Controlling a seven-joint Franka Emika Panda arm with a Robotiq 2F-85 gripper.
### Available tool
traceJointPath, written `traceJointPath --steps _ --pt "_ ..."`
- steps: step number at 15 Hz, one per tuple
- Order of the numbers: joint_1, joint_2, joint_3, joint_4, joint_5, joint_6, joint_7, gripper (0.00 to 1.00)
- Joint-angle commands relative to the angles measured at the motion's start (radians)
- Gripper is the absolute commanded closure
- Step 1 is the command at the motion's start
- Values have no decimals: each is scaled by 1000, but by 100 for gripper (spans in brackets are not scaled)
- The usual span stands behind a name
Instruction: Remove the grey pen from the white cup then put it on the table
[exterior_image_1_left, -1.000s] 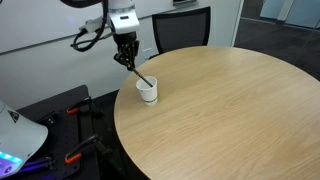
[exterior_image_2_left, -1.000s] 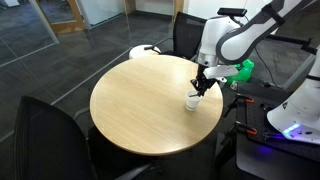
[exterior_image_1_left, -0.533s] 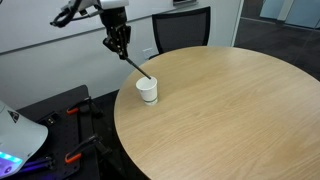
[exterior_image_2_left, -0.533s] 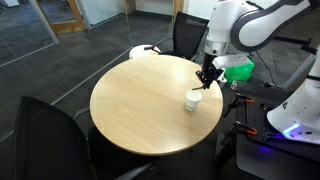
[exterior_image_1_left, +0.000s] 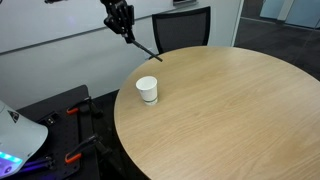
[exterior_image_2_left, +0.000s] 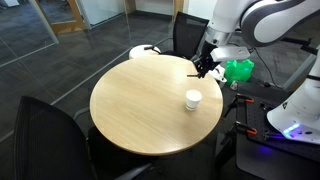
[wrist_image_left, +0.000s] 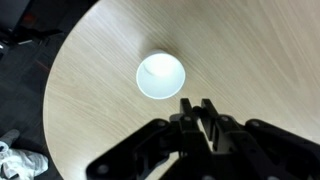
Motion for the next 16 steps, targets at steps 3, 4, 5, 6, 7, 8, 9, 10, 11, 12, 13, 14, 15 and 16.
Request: traceJointPath --steps 3,4,5,6,7,8,9,10,11,12,13,14,15,16 --pt "-73 124 32 121 -201 77 177 96" --pt "-75 155 23 152 -228 80 186 96" --pt "-77 183 15 177 -252 81 199 96" --pt "-78 218 5 208 -276 84 209 96" --pt "-74 250 -7 238 -293 81 211 96" --pt "-48 172 -18 166 -255 71 178 85" --pt "-46 202 -29 192 -265 71 178 85" --pt "-43 225 -36 210 -266 71 178 85" --pt "-41 241 -40 222 -266 72 177 85" --pt "-40 248 -41 227 -266 72 177 85" --pt "-39 250 -41 229 -266 72 177 85" --pt "-39 250 -41 230 -266 72 177 85" --pt "-48 273 -50 241 -260 87 192 96" --pt "-53 289 -60 252 -270 94 214 96"
